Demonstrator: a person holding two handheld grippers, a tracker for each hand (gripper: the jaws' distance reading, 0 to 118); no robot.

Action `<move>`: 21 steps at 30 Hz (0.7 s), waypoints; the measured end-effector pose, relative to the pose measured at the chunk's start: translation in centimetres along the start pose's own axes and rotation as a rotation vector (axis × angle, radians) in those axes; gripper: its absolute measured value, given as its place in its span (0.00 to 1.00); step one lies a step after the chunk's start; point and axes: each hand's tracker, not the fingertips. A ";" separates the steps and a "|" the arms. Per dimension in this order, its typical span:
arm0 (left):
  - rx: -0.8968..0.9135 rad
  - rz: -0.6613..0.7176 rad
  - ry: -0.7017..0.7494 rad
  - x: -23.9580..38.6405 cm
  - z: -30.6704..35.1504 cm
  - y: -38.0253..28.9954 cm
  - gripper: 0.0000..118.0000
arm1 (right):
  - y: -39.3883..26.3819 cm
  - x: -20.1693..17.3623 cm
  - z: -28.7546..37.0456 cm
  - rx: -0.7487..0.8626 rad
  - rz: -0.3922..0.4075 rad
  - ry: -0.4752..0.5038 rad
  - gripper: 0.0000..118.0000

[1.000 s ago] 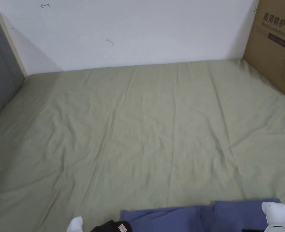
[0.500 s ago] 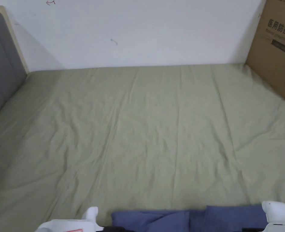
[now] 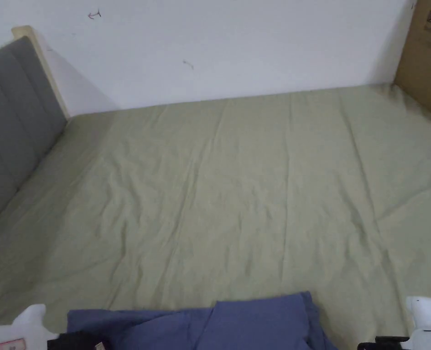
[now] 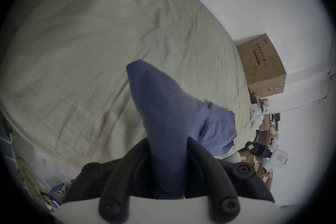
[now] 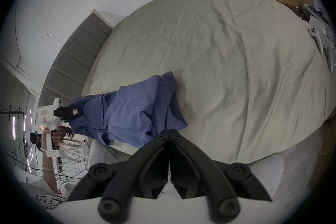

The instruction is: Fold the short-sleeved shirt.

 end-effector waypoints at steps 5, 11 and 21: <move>-0.016 -0.134 0.010 9.9 -0.6 0.1 0.10 | -0.2 1.5 1.1 0.022 -0.026 0.012 0.00; -0.166 -0.273 -0.091 19.5 -8.5 -1.4 0.11 | -0.6 4.1 2.5 0.058 -0.078 0.001 0.00; -0.199 -0.358 -0.164 24.4 -13.0 -3.5 0.97 | -1.2 9.2 5.1 0.087 -0.163 -0.081 0.00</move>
